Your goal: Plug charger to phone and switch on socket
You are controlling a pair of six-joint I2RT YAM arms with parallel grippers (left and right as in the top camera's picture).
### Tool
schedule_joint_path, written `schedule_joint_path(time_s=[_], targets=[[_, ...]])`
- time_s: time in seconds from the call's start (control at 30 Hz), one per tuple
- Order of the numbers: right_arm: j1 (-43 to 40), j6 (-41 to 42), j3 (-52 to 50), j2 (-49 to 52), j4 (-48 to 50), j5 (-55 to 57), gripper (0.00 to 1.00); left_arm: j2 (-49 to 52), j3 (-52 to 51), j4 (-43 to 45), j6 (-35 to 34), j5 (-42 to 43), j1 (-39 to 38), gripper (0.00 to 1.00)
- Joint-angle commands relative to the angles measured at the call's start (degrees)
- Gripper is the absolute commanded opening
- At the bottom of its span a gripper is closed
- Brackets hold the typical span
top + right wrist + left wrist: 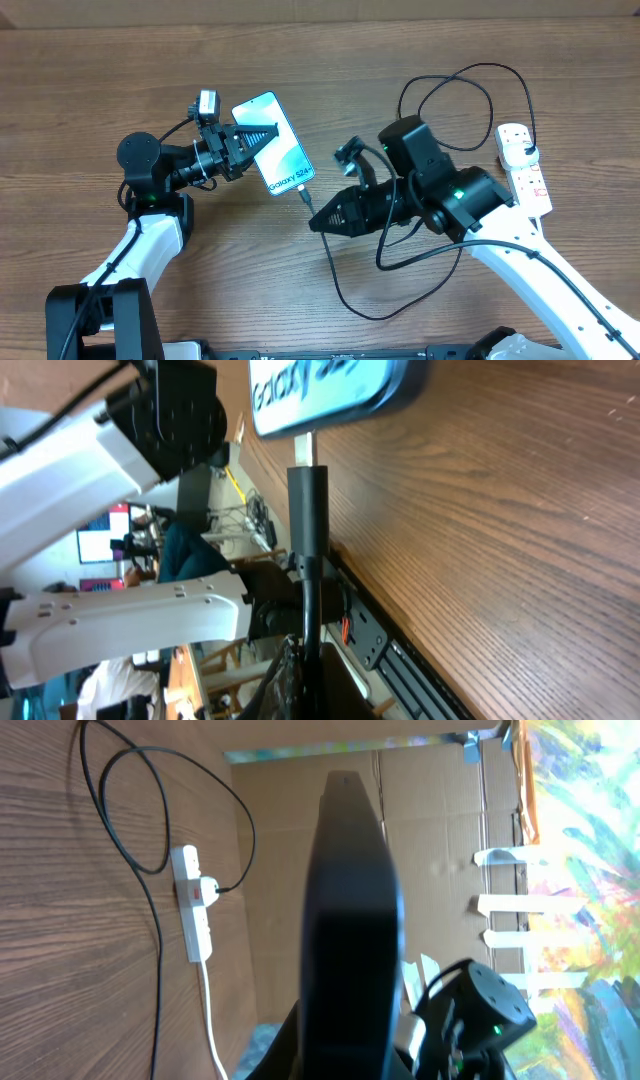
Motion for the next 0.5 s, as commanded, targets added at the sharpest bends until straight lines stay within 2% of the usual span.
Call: schedule_joint_path(time_s=[0.0, 0.47], targets=[[-0.7, 0.0, 1.1, -1.0, 0.3, -2.3, 0.04, -0.4, 1.4, 0.7, -1.9, 0.8, -0.1, 0.04], [-0.1, 0.0, 1.1, -0.9, 0.1, -2.5, 0.04, -0.4, 1.4, 0.7, -4.5, -1.2, -0.1, 0.04]])
